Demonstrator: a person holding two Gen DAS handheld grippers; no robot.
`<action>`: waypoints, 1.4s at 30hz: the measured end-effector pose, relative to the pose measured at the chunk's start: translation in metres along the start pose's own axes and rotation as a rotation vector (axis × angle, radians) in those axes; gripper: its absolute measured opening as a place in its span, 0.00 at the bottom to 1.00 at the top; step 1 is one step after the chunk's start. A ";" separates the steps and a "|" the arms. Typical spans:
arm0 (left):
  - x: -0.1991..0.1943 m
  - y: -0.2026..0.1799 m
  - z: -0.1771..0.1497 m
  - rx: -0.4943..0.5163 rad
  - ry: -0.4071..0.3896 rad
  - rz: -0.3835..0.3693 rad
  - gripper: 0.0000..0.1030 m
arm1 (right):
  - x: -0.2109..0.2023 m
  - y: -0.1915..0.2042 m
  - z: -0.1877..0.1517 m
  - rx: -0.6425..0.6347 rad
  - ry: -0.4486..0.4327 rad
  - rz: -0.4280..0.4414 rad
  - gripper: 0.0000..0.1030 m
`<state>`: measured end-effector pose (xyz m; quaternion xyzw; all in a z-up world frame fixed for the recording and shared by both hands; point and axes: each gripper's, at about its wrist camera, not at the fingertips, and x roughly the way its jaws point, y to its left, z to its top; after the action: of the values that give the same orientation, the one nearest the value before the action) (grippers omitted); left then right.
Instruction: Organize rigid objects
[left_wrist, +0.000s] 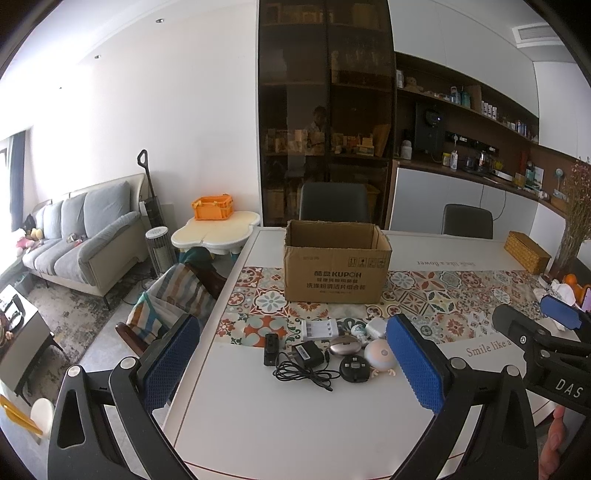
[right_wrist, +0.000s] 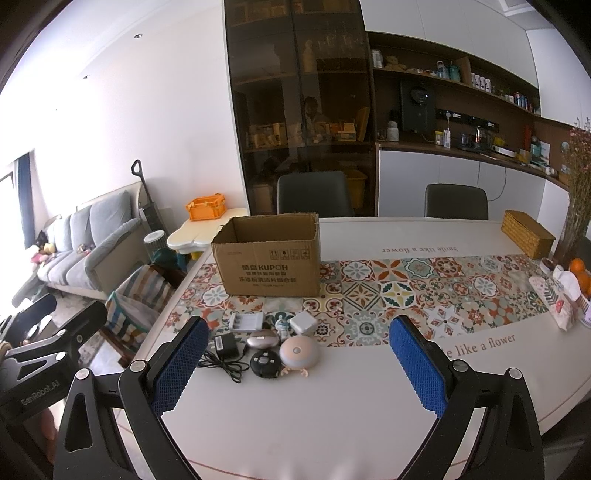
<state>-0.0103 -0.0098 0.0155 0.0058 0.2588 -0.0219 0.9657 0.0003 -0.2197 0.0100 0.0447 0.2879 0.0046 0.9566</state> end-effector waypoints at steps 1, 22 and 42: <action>0.000 0.000 0.000 0.001 0.001 -0.001 1.00 | 0.000 0.000 0.000 -0.001 0.001 0.000 0.96; 0.015 0.004 0.000 -0.006 0.042 0.002 1.00 | 0.014 0.009 0.000 -0.003 0.032 0.002 0.96; 0.130 0.045 0.002 0.059 0.232 -0.106 1.00 | 0.114 0.046 0.004 0.070 0.249 -0.065 0.95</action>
<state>0.1050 0.0301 -0.0480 0.0231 0.3681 -0.0799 0.9261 0.0982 -0.1699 -0.0455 0.0678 0.4058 -0.0310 0.9109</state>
